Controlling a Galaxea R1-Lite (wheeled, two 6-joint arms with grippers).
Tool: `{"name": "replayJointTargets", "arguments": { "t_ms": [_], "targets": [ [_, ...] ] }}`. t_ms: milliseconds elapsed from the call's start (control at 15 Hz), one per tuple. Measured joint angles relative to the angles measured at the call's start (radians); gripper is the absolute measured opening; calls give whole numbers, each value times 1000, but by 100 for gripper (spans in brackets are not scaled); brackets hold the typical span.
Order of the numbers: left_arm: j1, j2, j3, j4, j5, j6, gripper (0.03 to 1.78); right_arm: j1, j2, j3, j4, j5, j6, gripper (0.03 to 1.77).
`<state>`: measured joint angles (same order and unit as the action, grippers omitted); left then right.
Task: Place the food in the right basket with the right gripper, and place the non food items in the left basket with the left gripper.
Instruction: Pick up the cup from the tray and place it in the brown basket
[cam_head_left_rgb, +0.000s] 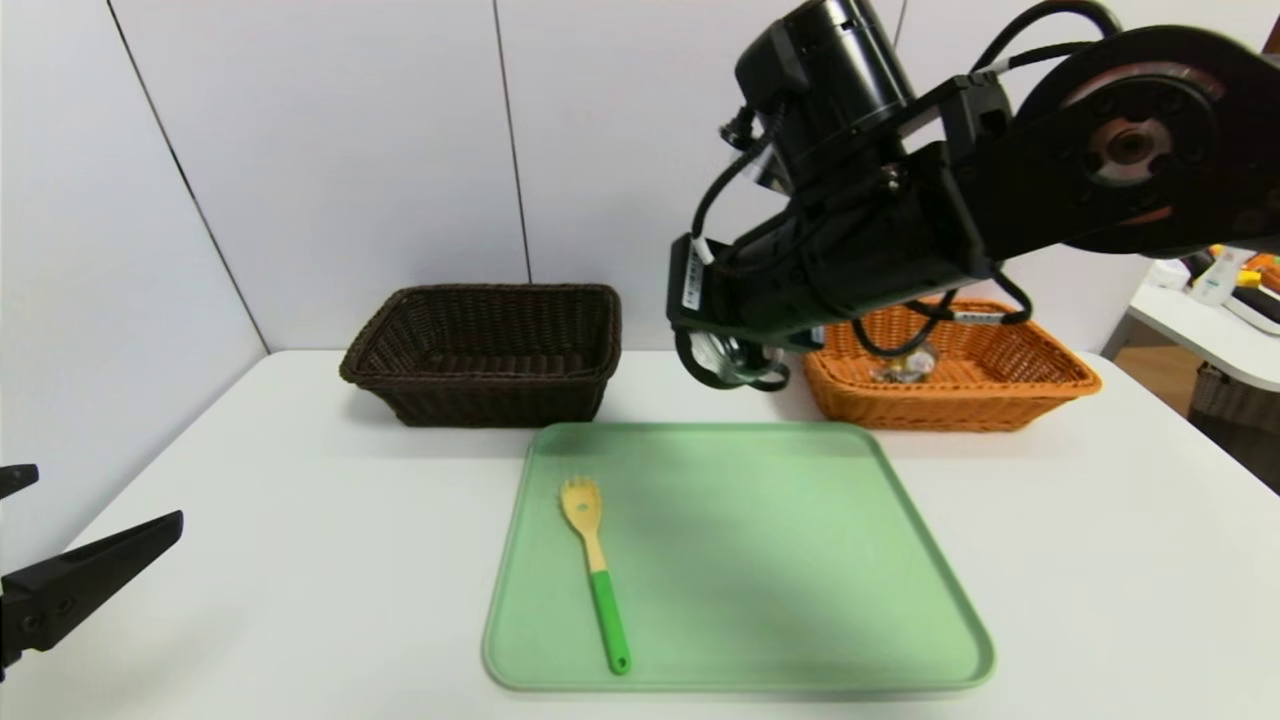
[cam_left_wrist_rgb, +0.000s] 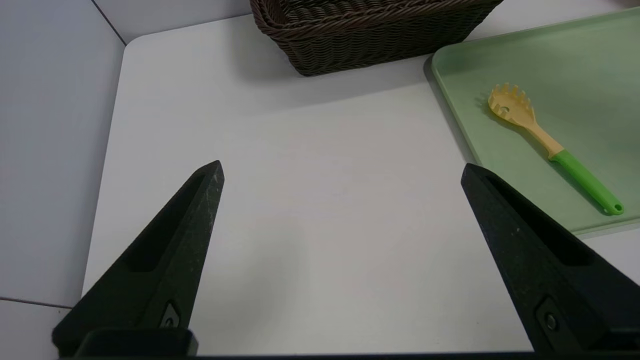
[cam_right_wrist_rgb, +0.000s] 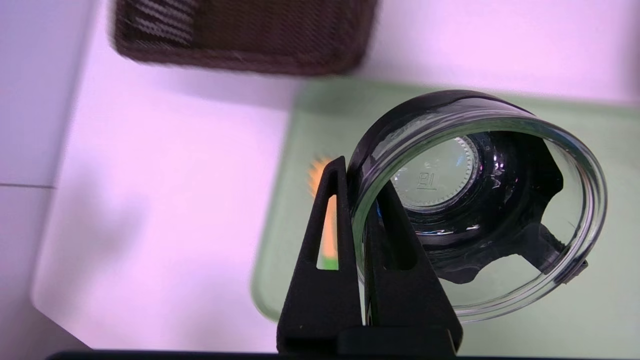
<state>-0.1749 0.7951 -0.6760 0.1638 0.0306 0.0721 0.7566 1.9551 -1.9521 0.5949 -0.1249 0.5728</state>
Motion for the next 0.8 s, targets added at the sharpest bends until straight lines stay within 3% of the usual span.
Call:
{"name": "replayJointTargets", "arguments": {
  "t_ms": [467,800],
  "targets": [
    [0,-50,29,46,0,-1,169,47,123,-9,-446,8,17,10],
    [3,-117,44,117,2,-1,169,61,219,-9,-712,7,-10,10]
  ]
}}
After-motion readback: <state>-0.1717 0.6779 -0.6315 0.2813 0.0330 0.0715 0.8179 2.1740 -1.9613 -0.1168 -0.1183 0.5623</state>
